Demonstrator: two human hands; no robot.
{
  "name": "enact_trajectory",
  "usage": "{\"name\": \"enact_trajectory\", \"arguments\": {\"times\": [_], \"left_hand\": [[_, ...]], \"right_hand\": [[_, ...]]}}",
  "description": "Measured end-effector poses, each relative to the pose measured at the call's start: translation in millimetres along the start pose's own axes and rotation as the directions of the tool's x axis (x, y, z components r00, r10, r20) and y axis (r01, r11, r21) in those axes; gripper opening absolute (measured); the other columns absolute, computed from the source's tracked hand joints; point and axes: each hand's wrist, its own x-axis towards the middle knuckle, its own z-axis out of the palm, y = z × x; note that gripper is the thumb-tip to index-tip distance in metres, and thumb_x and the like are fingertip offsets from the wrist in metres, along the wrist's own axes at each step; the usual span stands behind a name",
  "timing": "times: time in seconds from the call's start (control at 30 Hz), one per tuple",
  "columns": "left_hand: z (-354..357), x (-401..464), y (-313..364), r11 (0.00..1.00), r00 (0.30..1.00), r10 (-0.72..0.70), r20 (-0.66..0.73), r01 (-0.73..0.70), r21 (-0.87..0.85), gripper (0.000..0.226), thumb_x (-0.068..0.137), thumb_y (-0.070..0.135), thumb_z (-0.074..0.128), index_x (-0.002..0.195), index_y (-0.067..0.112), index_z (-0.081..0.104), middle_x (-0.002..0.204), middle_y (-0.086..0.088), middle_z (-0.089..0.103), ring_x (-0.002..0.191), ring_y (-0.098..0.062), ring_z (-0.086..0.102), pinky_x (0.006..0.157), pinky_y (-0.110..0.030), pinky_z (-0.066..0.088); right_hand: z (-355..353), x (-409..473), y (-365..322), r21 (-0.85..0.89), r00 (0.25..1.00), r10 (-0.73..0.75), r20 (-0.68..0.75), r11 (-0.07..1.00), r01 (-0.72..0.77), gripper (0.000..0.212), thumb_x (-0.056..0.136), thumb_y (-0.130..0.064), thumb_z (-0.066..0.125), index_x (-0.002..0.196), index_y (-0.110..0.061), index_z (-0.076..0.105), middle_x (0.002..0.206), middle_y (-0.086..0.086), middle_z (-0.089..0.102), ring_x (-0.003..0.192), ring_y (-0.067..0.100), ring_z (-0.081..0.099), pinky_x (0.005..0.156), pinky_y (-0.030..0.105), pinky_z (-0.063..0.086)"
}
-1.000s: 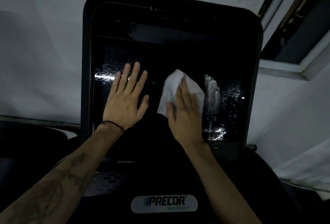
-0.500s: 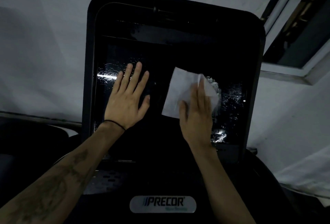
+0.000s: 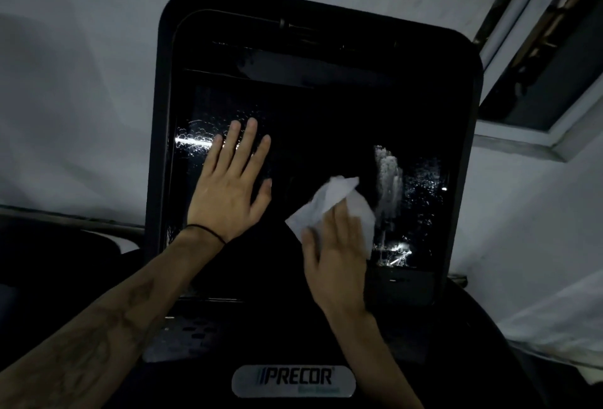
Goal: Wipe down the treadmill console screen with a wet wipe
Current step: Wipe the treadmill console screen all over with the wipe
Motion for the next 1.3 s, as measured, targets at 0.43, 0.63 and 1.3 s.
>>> {"name": "enact_trajectory", "arguments": {"times": [0.43,0.63,1.3], "left_hand": [[0.2,0.4,0.8,1.000,1.000,0.000,-0.003,0.000,-0.003,0.068,0.105,0.039,0.034,0.164,0.011,0.019,0.173,-0.015,0.006,0.161,-0.033,0.003,0.130,-0.052,0.008],[0.9,-1.0,1.4,1.000,1.000,-0.005,0.001,0.005,0.004,0.068,0.105,0.040,0.033,0.164,0.011,0.019,0.173,-0.015,0.005,0.161,-0.032,0.002,0.130,-0.053,0.010],[0.2,-0.3,4.0,0.999,1.000,0.001,0.015,-0.002,0.040,0.068,0.105,0.039,0.029,0.165,0.009,0.015,0.173,-0.017,0.004,0.160,-0.035,0.001,0.129,-0.054,0.009]], "right_hand": [[3.7,9.6,-1.9,-0.021,0.998,-0.030,0.048,0.999,0.031,0.061,0.108,-0.042,0.032,0.156,-0.004,0.034,0.169,0.010,0.013,0.153,0.025,0.026,0.126,0.038,0.016],[0.0,-14.4,-0.2,0.018,0.998,0.062,0.035,0.998,-0.062,0.065,0.107,-0.042,0.041,0.157,-0.004,0.029,0.167,0.011,0.017,0.152,0.025,0.029,0.125,0.041,0.022],[5.1,-28.4,-5.6,0.039,0.993,0.095,0.070,0.994,-0.098,0.063,0.109,-0.040,0.037,0.158,-0.003,0.026,0.168,0.005,0.005,0.154,0.022,0.023,0.127,0.032,0.009]]}}
